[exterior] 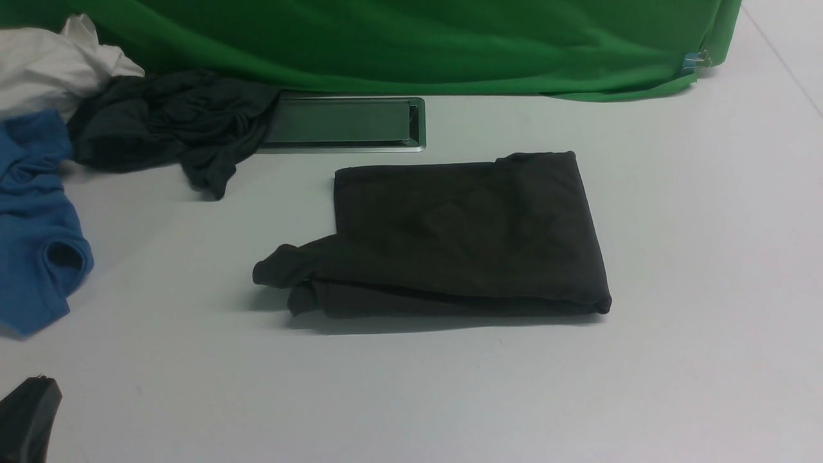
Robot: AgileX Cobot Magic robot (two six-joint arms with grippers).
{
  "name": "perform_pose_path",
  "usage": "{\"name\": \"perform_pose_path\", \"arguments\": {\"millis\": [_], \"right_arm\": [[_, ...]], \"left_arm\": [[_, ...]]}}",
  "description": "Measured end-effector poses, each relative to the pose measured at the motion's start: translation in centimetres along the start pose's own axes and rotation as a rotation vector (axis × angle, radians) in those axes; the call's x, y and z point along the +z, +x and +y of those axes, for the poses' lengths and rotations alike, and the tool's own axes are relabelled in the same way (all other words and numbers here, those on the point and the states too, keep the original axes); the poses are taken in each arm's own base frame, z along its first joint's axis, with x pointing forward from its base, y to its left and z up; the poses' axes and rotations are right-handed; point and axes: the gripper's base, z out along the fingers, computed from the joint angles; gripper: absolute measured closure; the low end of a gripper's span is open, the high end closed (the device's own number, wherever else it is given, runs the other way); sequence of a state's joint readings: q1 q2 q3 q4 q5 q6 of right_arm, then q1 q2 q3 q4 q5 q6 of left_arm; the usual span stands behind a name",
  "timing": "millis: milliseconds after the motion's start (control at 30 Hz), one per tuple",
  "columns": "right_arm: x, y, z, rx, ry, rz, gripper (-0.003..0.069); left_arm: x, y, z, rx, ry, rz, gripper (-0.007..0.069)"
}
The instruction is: Fold a long-sleeved shirt on a white desktop.
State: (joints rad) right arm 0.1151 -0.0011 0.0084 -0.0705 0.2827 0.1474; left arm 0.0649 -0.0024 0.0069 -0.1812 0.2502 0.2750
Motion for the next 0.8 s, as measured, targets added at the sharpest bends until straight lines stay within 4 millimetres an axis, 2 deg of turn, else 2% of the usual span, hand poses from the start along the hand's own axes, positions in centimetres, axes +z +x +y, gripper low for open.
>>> {"name": "perform_pose_path", "arguments": {"millis": [800], "right_arm": [[0.00,0.00,0.00,-0.002,0.001,0.000,0.0422]], "left_arm": [[0.00,0.00,0.00,0.000,0.000,0.000,0.0606]]}}
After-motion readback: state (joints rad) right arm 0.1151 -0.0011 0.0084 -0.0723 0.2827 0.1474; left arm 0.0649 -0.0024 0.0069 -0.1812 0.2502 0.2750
